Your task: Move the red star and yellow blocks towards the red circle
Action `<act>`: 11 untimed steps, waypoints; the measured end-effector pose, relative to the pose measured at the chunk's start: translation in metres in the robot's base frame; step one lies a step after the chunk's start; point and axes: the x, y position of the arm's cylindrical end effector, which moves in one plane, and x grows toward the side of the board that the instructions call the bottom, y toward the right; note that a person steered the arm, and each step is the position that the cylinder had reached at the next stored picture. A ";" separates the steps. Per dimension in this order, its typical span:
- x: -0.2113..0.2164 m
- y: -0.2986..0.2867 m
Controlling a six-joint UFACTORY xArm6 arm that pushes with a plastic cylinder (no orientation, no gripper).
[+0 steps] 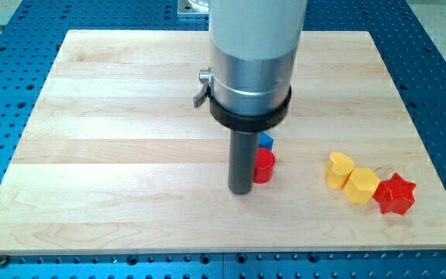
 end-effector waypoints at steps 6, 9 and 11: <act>0.026 0.223; 0.019 0.122; 0.017 0.102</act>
